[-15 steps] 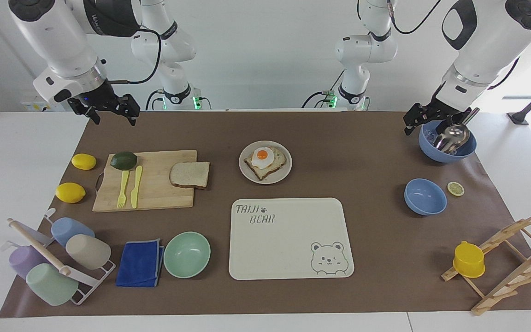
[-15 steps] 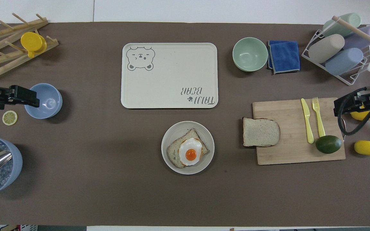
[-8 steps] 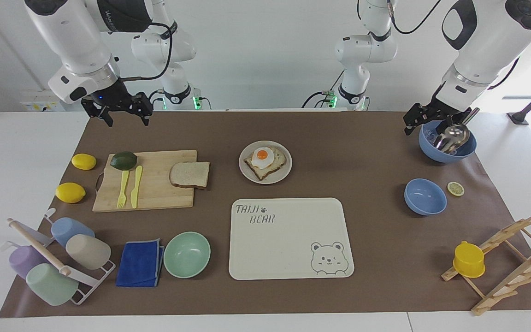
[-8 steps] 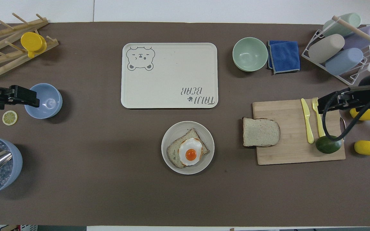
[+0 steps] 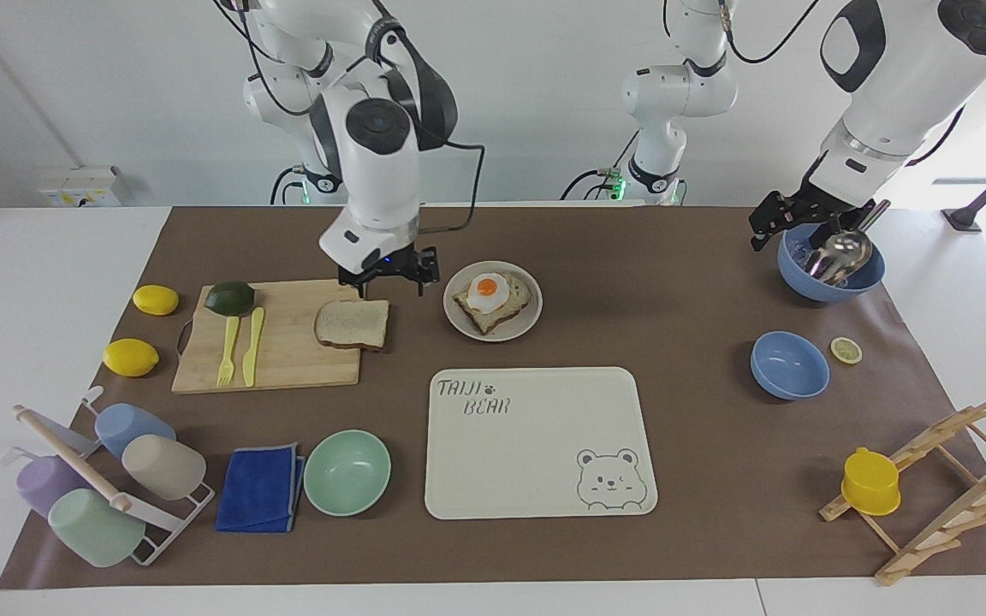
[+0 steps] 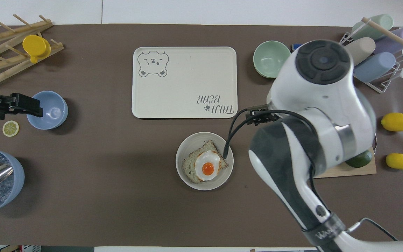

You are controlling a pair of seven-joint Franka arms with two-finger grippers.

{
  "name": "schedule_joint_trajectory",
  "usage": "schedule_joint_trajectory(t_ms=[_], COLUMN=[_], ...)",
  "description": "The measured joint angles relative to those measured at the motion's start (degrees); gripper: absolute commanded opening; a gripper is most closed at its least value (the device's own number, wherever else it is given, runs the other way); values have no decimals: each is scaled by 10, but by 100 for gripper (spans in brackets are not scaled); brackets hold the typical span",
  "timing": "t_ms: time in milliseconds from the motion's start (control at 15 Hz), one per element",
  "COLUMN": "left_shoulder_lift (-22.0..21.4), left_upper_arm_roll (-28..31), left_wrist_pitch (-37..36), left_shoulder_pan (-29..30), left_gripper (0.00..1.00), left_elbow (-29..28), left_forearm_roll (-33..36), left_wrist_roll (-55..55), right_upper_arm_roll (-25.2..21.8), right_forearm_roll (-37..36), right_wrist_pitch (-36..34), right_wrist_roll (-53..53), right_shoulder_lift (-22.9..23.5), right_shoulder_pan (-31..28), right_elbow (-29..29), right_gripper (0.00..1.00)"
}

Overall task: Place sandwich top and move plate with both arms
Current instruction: 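Grasp the bread slice with the right gripper and carry it toward the plate, then lay the bread slice on top of the egg toast with the right gripper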

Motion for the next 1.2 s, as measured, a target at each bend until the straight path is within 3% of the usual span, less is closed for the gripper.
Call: schedule_joint_trajectory(t_ms=[400, 733, 933, 1200], left_shoulder_lift=[0, 0, 0, 0], left_upper_arm_roll=[0, 0, 0, 0], left_wrist_pitch=[0, 0, 0, 0], left_shoulder_pan=[0, 0, 0, 0], left_gripper=[100, 100, 100, 100], left_elbow=[0, 0, 0, 0], left_forearm_roll=[0, 0, 0, 0], left_wrist_roll=[0, 0, 0, 0], right_upper_arm_roll=[-1, -8, -8, -7], right_forearm_roll=[-156, -169, -170, -174], right_wrist_pitch=[13, 13, 13, 11], right_wrist_roll=[91, 91, 91, 91], right_shoulder_lift=[81, 80, 74, 66], right_shoulder_pan=[45, 32, 34, 34], right_elbow=[-46, -82, -99, -115], right_gripper=[100, 100, 76, 61])
